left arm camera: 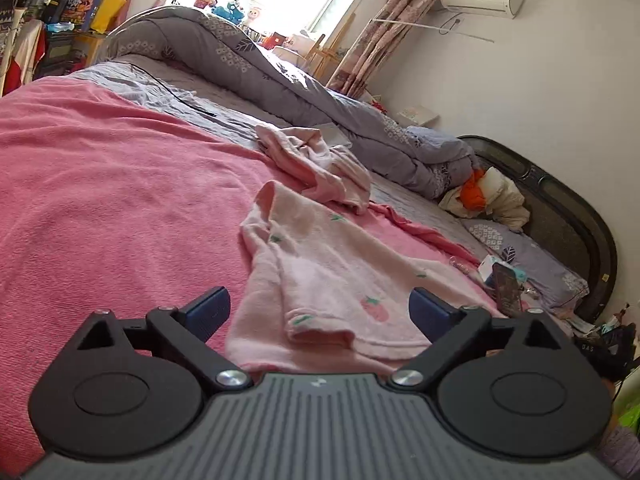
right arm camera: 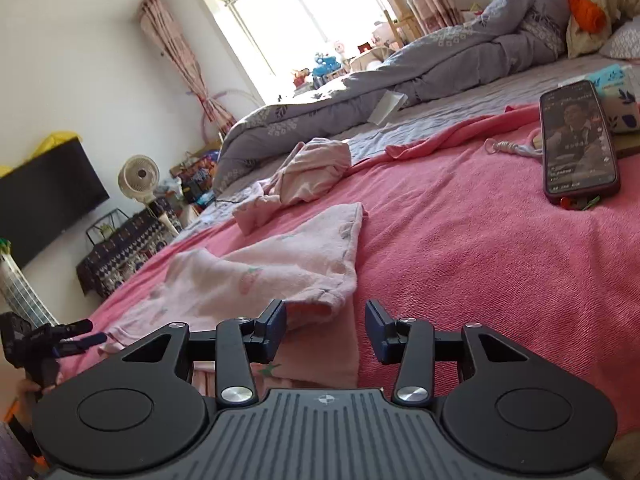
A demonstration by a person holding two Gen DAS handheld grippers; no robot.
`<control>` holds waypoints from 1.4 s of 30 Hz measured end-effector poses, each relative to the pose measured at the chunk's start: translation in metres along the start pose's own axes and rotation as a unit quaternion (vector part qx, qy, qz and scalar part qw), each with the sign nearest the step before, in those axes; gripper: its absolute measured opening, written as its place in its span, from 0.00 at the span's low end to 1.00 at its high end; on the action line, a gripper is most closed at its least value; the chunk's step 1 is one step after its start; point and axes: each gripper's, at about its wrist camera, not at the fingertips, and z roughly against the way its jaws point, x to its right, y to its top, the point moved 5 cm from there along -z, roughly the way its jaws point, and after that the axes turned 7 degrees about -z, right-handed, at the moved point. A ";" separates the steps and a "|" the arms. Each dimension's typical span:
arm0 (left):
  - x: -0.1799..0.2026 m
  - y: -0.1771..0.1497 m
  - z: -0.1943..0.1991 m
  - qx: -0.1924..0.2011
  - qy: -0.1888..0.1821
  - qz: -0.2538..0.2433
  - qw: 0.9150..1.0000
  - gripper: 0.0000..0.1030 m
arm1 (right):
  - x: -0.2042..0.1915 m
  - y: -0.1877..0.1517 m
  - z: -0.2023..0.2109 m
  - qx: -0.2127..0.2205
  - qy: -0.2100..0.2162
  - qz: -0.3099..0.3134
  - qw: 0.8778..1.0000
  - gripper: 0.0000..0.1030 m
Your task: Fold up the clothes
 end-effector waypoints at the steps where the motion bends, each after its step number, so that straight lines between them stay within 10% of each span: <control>1: -0.001 0.003 -0.003 0.003 -0.011 0.018 1.000 0.94 | 0.001 0.000 -0.001 0.000 0.005 -0.011 1.000 0.47; 9: -0.005 0.003 -0.043 -0.040 -0.052 0.089 0.994 0.93 | 0.008 0.000 -0.007 0.006 0.027 -0.064 0.998 0.51; 12: 0.000 0.000 -0.050 -0.053 -0.005 0.071 0.996 0.92 | 0.009 0.004 -0.007 0.013 0.029 -0.070 0.997 0.52; 14: 0.003 -0.002 -0.053 -0.060 0.035 0.062 0.996 0.70 | 0.009 0.007 -0.009 0.017 0.037 -0.079 0.996 0.53; 16: 0.003 -0.004 -0.056 -0.072 0.076 0.057 0.993 0.20 | 0.009 0.010 -0.011 0.019 0.049 -0.091 0.994 0.54; 17: 0.002 -0.004 -0.054 -0.071 0.067 0.067 0.993 0.20 | 0.009 0.011 -0.012 0.020 0.054 -0.097 0.994 0.54; 20: 0.000 -0.004 -0.047 -0.068 0.032 0.094 0.993 0.20 | 0.006 0.014 -0.018 0.018 0.062 -0.104 0.992 0.55; 24: 0.006 -0.005 -0.050 -0.071 0.000 0.087 0.994 0.77 | 0.000 0.013 -0.029 0.008 0.058 -0.101 0.993 0.56; 26: 0.012 -0.004 -0.054 -0.067 -0.007 0.087 0.994 0.85 | -0.002 0.012 -0.034 0.005 0.049 -0.098 0.994 0.56; 29: 0.026 -0.001 -0.058 -0.065 0.027 0.041 0.997 0.39 | -0.005 0.010 -0.038 0.008 0.035 -0.096 0.995 0.54; 30: 0.031 0.000 -0.059 -0.065 0.035 0.024 0.997 0.06 | -0.006 0.009 -0.037 0.009 0.031 -0.094 0.995 0.51; 34: 0.053 0.013 -0.045 -0.030 0.003 0.000 1.000 0.06 | -0.012 0.010 -0.030 0.011 0.025 -0.077 0.997 0.15; 42: 0.057 0.040 0.008 0.034 0.006 -0.036 0.999 0.06 | -0.022 0.011 -0.014 0.015 0.013 -0.042 0.999 0.11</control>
